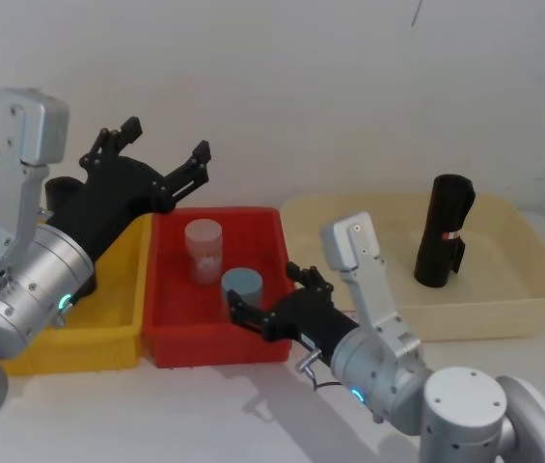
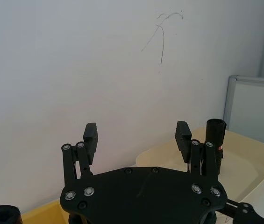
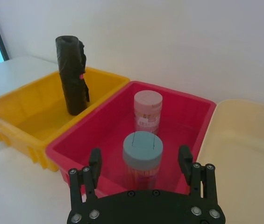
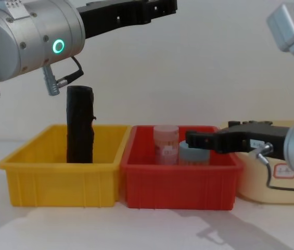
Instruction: Pick up the garbage bag with the one hand and transfer it to the other hand.
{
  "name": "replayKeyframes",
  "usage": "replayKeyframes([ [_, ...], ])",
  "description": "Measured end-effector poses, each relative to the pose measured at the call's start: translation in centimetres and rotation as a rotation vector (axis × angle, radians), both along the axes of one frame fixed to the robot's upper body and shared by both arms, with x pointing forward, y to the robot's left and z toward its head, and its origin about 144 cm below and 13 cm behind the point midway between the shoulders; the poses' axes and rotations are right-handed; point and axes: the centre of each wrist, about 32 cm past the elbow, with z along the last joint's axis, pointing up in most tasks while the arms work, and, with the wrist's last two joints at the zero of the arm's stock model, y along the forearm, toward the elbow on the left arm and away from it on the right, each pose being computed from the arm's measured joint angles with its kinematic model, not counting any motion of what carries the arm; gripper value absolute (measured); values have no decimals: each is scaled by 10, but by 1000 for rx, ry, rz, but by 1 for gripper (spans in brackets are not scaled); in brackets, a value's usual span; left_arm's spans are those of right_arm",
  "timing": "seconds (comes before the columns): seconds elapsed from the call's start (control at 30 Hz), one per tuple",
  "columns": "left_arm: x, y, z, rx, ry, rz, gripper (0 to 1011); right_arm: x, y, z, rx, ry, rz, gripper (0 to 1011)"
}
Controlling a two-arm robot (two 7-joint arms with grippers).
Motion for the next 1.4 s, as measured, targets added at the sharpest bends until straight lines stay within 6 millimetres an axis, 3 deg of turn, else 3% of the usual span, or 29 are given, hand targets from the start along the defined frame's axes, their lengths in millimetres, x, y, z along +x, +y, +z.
replayKeyframes([
  [0.87,0,0,0,0,0,0,1001,21,19,-13,-71,-3,-9,1000],
  [1.4,0,0,0,0,0,0,1001,34,24,-11,-54,34,-29,1000],
])
